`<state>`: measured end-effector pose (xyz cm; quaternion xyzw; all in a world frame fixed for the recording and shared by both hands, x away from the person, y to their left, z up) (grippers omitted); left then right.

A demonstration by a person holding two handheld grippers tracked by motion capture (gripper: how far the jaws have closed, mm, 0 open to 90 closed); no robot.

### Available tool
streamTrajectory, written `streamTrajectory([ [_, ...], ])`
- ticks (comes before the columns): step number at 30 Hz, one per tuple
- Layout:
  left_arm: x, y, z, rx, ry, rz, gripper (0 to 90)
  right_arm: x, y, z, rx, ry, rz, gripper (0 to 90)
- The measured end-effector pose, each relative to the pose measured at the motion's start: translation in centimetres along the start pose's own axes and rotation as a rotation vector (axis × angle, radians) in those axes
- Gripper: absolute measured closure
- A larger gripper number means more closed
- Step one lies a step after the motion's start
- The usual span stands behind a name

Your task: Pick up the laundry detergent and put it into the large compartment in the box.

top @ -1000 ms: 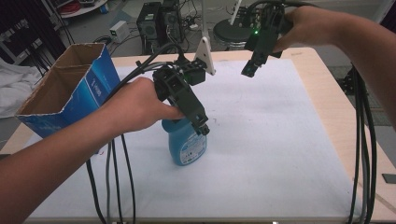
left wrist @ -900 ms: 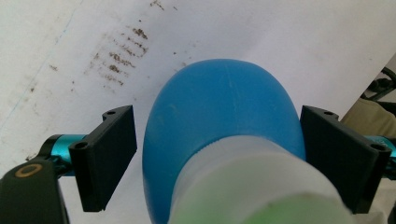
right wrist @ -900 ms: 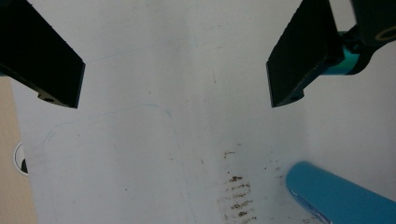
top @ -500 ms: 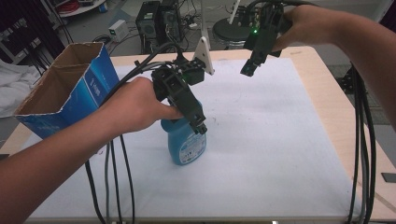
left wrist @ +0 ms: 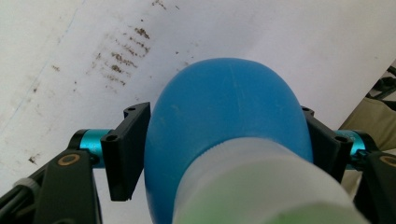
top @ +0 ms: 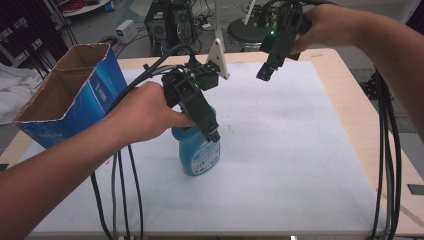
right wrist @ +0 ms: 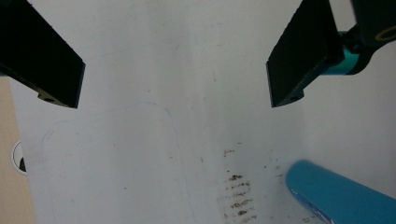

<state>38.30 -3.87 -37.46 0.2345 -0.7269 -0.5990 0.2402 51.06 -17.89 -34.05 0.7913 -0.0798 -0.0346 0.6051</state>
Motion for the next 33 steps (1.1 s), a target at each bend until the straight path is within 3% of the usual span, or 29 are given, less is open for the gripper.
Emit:
streamTrajectory([
  [16,0.0,0.0,0.1,-0.004,-0.006,0.001,37.9,0.0,0.1,0.0,0.003,-0.002,0.000,3.5],
  [30,0.1,0.1,0.1,-0.004,-0.009,-0.004,38.5,-0.1,0.3,0.1,0.006,0.000,0.003,3.5],
  [33,0.1,1.7,0.0,0.011,-0.010,0.019,38.5,-0.1,0.3,0.2,0.004,-0.005,0.005,3.5],
])
Point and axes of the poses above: each handheld gripper's, and its own axes: y roughly backward along the jaws, z roughly out of its underside, x roughly to its right, the point moved 8 cm from there along -y, roughly forward along the jaws, and after that the axes turned 3 degrees about -x, right-handed, at the moved point
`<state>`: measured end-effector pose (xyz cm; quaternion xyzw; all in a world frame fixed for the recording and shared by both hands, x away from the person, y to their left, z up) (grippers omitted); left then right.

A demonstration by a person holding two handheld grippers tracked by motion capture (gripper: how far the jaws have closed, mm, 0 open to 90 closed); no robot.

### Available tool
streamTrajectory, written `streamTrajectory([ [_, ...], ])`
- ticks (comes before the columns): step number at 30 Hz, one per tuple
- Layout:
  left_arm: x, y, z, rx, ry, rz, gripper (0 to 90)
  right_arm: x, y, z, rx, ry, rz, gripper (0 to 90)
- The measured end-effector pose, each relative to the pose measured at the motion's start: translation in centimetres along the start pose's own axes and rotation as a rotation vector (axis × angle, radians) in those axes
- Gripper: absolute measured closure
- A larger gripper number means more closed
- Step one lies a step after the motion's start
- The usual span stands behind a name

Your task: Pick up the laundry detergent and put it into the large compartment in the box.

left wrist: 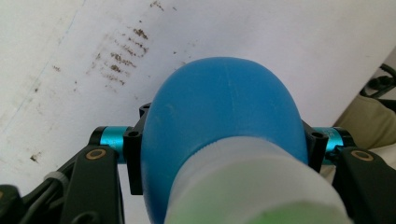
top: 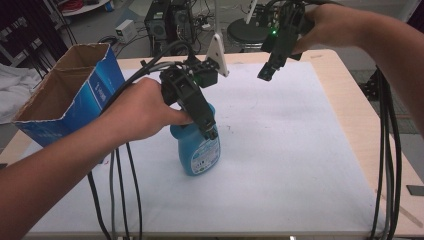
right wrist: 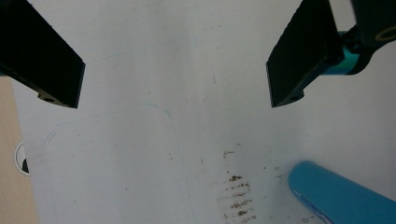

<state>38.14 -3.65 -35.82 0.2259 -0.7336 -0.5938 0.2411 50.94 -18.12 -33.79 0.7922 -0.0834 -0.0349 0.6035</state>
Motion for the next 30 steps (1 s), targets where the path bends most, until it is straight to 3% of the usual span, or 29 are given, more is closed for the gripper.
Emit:
streamTrajectory([
  [3,-0.1,2.0,-0.1,0.012,-0.010,0.005,38.5,0.0,0.0,0.1,-0.002,-0.002,-0.001,3.5],
  [10,-0.9,7.7,0.1,0.020,-0.081,-0.027,38.5,0.0,0.2,0.2,0.004,0.005,-0.003,3.5],
  [19,-2.3,14.0,0.9,0.032,-0.105,-0.031,38.5,0.0,0.7,0.3,0.015,-0.001,0.005,3.5],
  [21,-2.3,14.0,0.9,0.032,-0.105,-0.031,38.5,-0.1,0.7,0.3,0.013,-0.003,0.004,3.5],
  [22,-3.1,16.0,1.5,0.048,-0.106,-0.022,38.5,0.0,0.8,0.4,0.014,-0.003,0.005,3.5],
  [26,-4.0,18.0,2.4,0.074,-0.115,-0.004,38.5,0.1,0.8,0.5,0.009,-0.012,0.010,3.5],
  [30,-4.9,19.4,3.5,0.066,-0.143,0.000,38.4,0.4,1.0,0.6,0.019,-0.021,0.014,3.4],
])
Point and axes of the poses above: each handheld gripper's, and its own axes: y roughly backward along the jaws, z roughly out of its underside, x roughly to its right, the point moved 8 cm from there along -y, roughly forward along the jaws, and after that the axes turned 3 degrees about -x, right-handed, at the moved point
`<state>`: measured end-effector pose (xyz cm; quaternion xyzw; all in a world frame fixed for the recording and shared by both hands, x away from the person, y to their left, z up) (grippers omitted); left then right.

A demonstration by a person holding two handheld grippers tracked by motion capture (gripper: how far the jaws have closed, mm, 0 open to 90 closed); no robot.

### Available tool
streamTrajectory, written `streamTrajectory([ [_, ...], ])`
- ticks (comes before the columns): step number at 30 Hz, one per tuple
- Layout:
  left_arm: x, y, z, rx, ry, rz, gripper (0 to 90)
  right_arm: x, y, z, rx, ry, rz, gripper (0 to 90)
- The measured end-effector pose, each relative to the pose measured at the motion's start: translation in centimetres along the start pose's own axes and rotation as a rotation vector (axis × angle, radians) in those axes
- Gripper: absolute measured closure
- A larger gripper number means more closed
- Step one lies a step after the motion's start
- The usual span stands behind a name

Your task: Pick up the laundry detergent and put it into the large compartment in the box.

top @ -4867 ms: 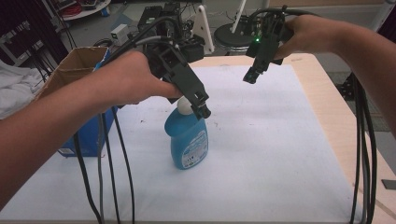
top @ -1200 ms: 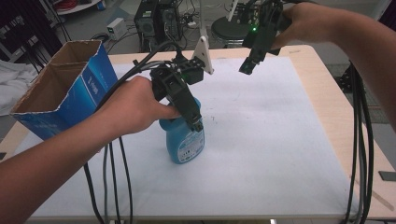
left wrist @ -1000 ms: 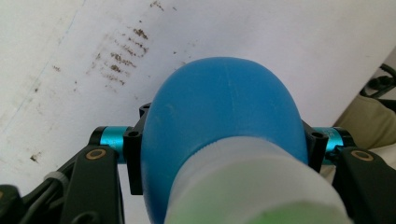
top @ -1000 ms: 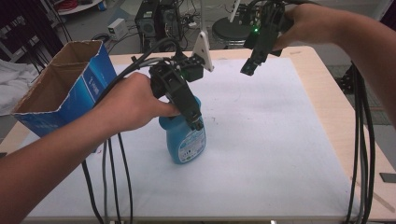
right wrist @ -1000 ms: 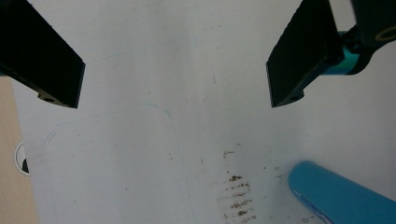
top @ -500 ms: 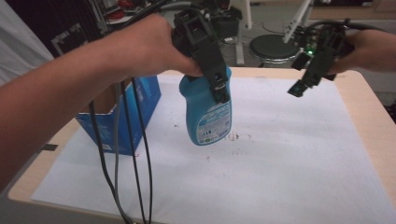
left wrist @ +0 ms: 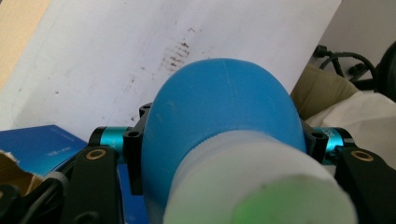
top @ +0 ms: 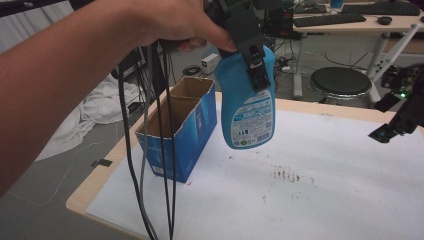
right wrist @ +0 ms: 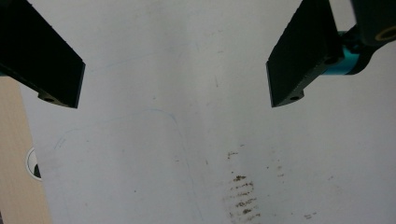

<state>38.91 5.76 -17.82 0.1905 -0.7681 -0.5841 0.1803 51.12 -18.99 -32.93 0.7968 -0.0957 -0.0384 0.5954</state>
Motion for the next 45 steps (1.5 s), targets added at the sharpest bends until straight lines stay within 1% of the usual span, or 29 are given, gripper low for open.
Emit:
streamTrajectory([
  [3,-0.7,1.0,0.8,-0.004,-0.007,-0.015,38.5,0.0,0.0,0.1,-0.005,0.000,-0.001,3.5],
  [8,-1.9,2.4,2.2,-0.002,-0.056,-0.022,38.5,0.0,-0.2,-0.1,-0.005,-0.005,-0.005,3.5],
  [12,-3.1,3.3,3.4,0.009,-0.063,-0.027,38.5,0.1,-0.4,-0.2,-0.008,-0.002,-0.008,3.5],
  [13,-3.1,3.3,3.4,0.009,-0.063,-0.027,38.5,0.1,-0.4,-0.2,-0.011,-0.007,-0.007,3.5],
  [14,-3.7,3.7,4.1,0.020,-0.055,-0.032,38.5,0.1,-0.5,-0.2,-0.012,-0.005,-0.009,3.5],
  [15,-3.7,3.7,4.1,0.020,-0.055,-0.032,38.5,0.1,-0.5,-0.2,-0.012,-0.005,-0.009,3.5],
  [16,-4.3,4.0,4.7,0.023,-0.049,-0.038,38.5,0.1,-0.5,-0.2,-0.014,-0.005,-0.008,3.5],
  [20,-5.6,4.3,6.0,0.023,-0.033,-0.056,38.5,0.3,-0.6,-0.1,-0.015,-0.014,-0.008,3.5],
  [23,-6.6,4.5,6.8,0.017,-0.023,-0.071,38.5,0.3,-0.7,-0.1,-0.021,-0.019,-0.009,3.5],
  [28,-8.2,4.8,8.4,-0.012,0.017,-0.088,38.5,0.5,-0.9,-0.1,-0.026,-0.012,-0.011,3.5],
  [30,-8.7,4.9,8.9,-0.012,0.025,-0.093,38.5,0.5,-1.1,-0.1,-0.025,-0.019,-0.012,3.5],
  [31,-9.0,4.9,9.2,-0.019,0.026,-0.098,38.5,0.6,-1.1,-0.1,-0.026,-0.018,-0.014,3.5],
  [33,-9.2,4.9,9.4,-0.022,0.025,-0.100,38.5,0.6,-1.1,-0.2,-0.025,-0.017,-0.014,3.5],
  [34,-9.8,4.9,10.0,-0.032,0.024,-0.108,38.5,0.6,-1.2,-0.2,-0.030,-0.019,-0.013,3.5],
  [35,-9.8,4.9,10.0,-0.032,0.024,-0.108,38.5,0.7,-1.2,-0.2,-0.028,-0.018,-0.014,3.5],
  [36,-10.1,4.7,10.3,-0.035,0.020,-0.114,38.6,0.7,-1.3,-0.2,-0.028,-0.019,-0.015,3.5],
  [37,-10.2,4.6,10.5,-0.030,0.026,-0.118,38.5,0.7,-1.3,-0.2,-0.030,-0.021,-0.014,3.5],
  [39,-10.6,4.3,10.9,-0.041,0.028,-0.122,38.5,0.7,-1.5,-0.1,-0.037,-0.018,-0.014,3.5],
  [40,-10.8,4.1,11.1,-0.040,0.038,-0.122,38.5,0.7,-1.5,-0.2,-0.038,-0.017,-0.017,3.5],
  [45,-11.6,3.2,12.0,-0.061,0.037,-0.128,38.5,0.7,-1.7,-0.3,-0.037,-0.019,-0.015,3.5],
])
Point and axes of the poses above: each handheld gripper's, and its own axes: y roughly backward along the jaws, z roughly out of its underside, x roughly to its right, the point moved 8 cm from there along -y, roughly forward along the jaws, and after that the axes turned 3 degrees about -x, right-handed, at the moved point
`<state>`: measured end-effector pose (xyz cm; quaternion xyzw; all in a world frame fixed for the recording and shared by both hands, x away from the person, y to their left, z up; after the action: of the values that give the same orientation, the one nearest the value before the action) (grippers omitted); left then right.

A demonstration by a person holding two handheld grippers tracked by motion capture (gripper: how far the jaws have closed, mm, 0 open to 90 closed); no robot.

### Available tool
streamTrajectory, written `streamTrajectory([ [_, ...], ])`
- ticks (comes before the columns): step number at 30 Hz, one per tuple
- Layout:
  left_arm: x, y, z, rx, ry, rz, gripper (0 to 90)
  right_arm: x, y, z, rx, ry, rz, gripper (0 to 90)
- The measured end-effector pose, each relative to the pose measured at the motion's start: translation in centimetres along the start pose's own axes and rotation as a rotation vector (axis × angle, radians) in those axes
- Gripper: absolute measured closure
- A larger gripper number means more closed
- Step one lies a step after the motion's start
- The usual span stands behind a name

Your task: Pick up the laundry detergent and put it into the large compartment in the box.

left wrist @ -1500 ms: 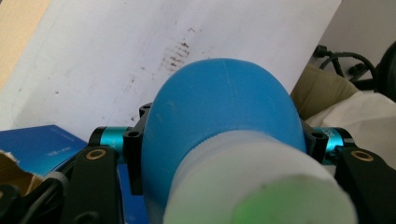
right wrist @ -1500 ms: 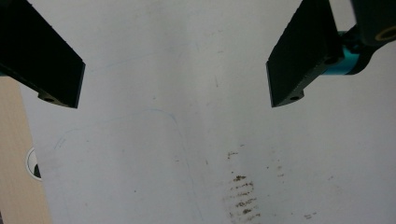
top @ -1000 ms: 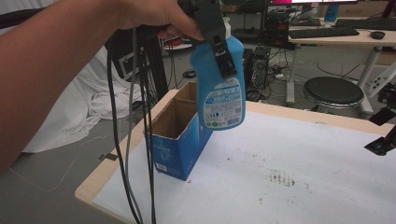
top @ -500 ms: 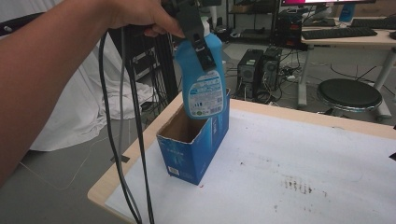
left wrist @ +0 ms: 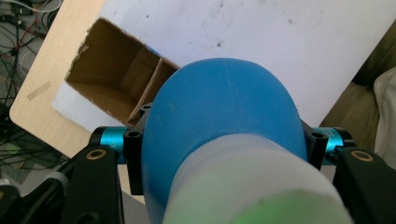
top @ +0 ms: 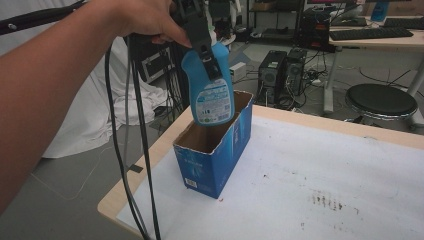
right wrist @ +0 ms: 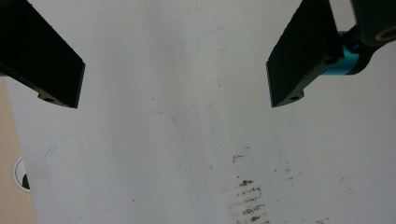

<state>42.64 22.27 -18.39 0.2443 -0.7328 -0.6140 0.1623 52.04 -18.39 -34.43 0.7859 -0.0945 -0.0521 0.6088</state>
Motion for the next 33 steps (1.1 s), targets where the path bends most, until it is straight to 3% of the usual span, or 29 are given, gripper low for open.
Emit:
streamTrajectory([
  [17,-0.8,-4.4,1.3,-0.040,-0.025,0.000,38.5,0.0,-0.5,-0.1,-0.022,0.001,-0.003,3.5],
  [32,-0.9,-10.1,2.5,-0.066,-0.061,0.017,38.5,-0.1,-0.9,-0.4,-0.025,0.003,-0.008,3.5],
  [33,-0.9,-11.0,2.8,-0.075,-0.064,0.021,38.6,-0.1,-1.0,-0.4,-0.024,0.006,-0.009,3.5],
])
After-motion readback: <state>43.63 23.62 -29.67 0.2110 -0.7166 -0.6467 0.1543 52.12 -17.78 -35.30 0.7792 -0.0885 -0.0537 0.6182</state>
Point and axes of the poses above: each handheld gripper's, and its own axes: y roughly backward along the jaws, z roughly out of its underside, x roughly to its right, the point moved 8 cm from there along -y, roughly forward along the jaws, and after that the axes turned 3 degrees about -x, right-handed, at the moved point
